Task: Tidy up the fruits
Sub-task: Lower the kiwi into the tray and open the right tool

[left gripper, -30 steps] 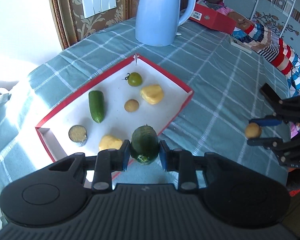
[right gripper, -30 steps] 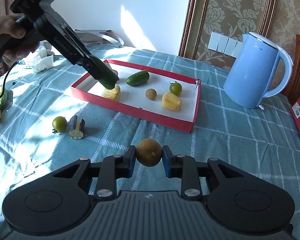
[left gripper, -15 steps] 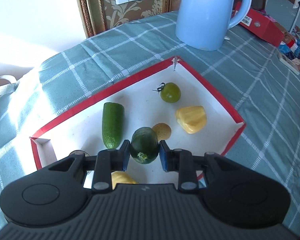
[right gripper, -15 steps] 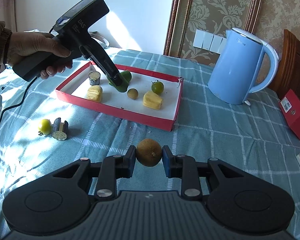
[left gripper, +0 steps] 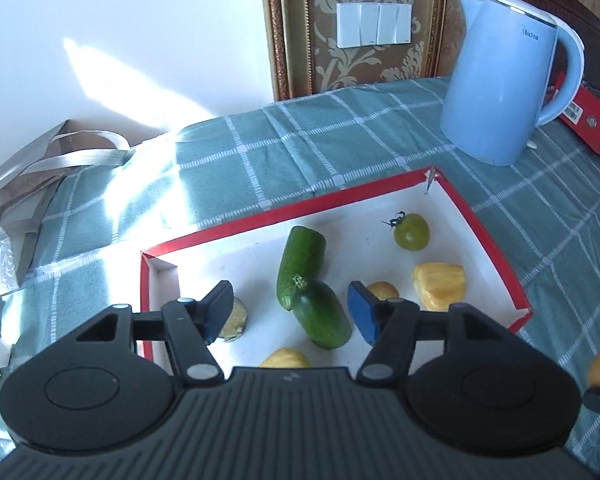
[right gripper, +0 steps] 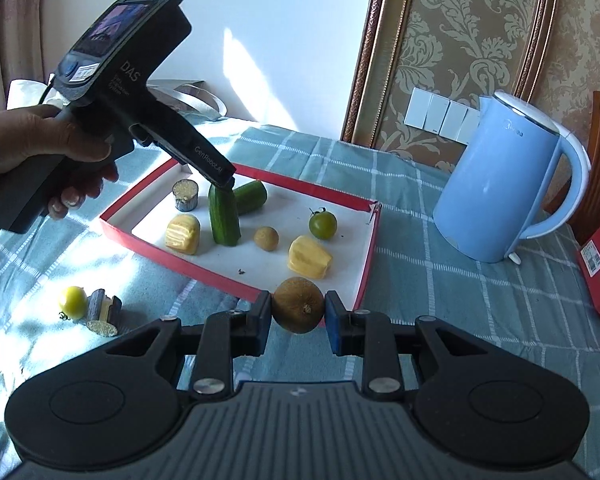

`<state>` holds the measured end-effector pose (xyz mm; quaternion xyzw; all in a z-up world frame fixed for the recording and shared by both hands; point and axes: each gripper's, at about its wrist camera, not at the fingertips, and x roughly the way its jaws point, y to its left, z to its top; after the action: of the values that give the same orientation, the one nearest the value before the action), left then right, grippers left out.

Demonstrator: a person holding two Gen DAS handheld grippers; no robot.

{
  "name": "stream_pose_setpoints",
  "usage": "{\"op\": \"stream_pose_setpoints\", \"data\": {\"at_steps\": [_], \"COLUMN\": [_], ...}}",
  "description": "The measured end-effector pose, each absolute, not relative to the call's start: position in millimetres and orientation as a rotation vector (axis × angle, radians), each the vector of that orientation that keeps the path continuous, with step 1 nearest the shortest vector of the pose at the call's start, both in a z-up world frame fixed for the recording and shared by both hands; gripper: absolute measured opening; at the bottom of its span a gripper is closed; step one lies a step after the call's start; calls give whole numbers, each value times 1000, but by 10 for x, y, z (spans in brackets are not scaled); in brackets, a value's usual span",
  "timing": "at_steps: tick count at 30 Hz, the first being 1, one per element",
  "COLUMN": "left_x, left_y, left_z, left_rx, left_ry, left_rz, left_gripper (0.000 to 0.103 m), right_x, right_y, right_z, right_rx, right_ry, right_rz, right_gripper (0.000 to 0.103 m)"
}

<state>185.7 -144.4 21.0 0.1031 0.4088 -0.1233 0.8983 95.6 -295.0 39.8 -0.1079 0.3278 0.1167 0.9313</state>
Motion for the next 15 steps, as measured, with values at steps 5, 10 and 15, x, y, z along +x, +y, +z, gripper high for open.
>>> {"op": "stream_pose_setpoints", "data": {"at_steps": [5, 10, 15], "left_x": [1438, 898, 426], "left_y": [-1197, -851, -638], "left_z": [448, 539, 543], "left_rx": [151, 72, 58], "left_ry": [768, 760, 755], "left_rz": [-170, -90, 6], "left_gripper": [82, 96, 103], "right_x": [1231, 1549, 1816], "right_y": [-2873, -2782, -2693], "right_z": [403, 259, 79], "right_rx": [-224, -240, -240], "right_ry": [644, 660, 693], "right_rz": [270, 294, 312], "right_gripper": [28, 28, 28]}}
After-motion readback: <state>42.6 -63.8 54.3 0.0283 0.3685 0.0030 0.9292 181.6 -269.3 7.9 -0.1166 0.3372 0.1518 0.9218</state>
